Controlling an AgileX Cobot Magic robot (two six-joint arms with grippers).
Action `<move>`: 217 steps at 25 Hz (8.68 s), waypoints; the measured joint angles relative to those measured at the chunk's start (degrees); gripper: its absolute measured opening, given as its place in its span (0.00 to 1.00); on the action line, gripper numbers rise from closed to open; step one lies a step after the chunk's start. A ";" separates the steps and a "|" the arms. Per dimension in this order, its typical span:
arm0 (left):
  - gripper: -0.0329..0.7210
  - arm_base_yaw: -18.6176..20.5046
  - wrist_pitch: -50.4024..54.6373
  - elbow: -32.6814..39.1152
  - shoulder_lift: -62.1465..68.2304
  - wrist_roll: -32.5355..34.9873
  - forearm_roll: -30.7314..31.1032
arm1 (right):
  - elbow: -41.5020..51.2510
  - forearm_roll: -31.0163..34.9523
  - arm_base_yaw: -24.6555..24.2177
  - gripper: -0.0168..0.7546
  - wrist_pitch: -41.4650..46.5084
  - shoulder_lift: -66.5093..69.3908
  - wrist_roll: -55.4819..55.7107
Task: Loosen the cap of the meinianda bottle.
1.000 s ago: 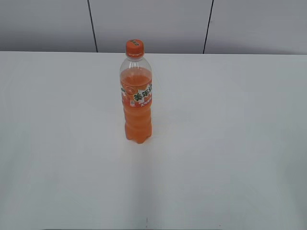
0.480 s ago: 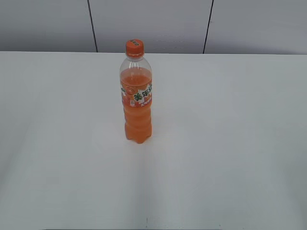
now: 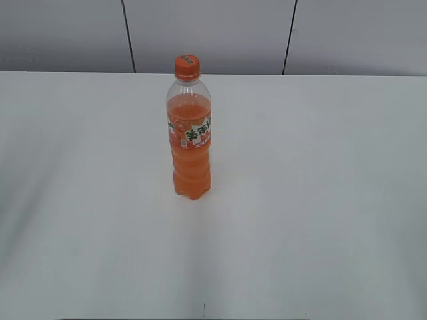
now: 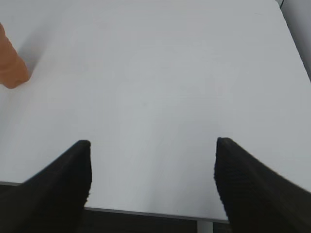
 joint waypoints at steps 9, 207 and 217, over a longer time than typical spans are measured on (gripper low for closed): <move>0.66 0.00 -10.19 0.00 17.11 0.07 -1.84 | 0.00 0.11 0.00 0.79 0.00 0.00 0.08; 0.58 -13.77 -64.93 -37.78 91.15 -36.22 78.70 | -72.19 -1.63 37.45 0.63 7.46 104.87 3.49; 0.58 -13.77 -64.93 -37.78 91.15 -36.22 78.70 | -72.19 -1.75 37.45 0.62 7.46 106.25 3.56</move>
